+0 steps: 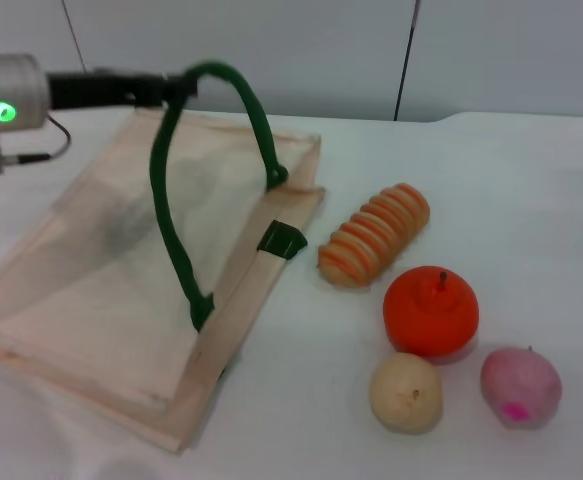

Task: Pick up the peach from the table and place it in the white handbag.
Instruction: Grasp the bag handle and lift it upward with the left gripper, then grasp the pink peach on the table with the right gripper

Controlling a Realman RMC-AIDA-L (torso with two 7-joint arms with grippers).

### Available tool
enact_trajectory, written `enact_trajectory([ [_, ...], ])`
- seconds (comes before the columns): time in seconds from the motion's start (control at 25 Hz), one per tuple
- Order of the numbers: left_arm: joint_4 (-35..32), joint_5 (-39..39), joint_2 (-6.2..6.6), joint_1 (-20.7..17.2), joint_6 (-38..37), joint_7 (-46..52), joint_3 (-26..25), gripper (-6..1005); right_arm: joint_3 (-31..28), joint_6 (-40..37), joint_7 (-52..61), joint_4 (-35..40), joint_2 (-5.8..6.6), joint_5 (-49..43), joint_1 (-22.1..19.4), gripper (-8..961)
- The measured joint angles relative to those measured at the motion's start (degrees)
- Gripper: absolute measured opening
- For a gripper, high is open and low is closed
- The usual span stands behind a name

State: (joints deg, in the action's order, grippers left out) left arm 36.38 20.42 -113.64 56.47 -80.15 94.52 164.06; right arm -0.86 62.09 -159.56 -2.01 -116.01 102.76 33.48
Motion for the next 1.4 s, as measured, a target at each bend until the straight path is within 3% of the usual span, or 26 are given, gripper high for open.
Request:
enact_trajectory([
  [0.32,1.96,24.29,4.45,-8.98,-24.05,-3.70,0.04,121,0.14,-0.25,4.12,1.41,0.07,-0.09,-0.08,836],
  [0.76,5.32,24.09,5.41,-7.26,-29.09,2.45,0.03,124,1.02,-0.24,9.72,2.48,0.21,-1.64,0.15,831],
  [1.12,6.68,20.53,6.24,-5.04,-29.61,5.48,0.03,126,8.37,1.29,43.36,19.96,0.88,-21.88,0.11,826],
  [1.28,6.69,19.91,6.60,-4.65,-29.70,6.31,0.03,127,9.56,8.04,52.74,26.01,3.00,-31.03,-0.53,824],
  [1.4,6.69,19.46,6.72,-4.59,-29.71,6.63,0.03,127,9.59,14.86,55.82,26.63,6.32,-38.83,-0.72,823],
])
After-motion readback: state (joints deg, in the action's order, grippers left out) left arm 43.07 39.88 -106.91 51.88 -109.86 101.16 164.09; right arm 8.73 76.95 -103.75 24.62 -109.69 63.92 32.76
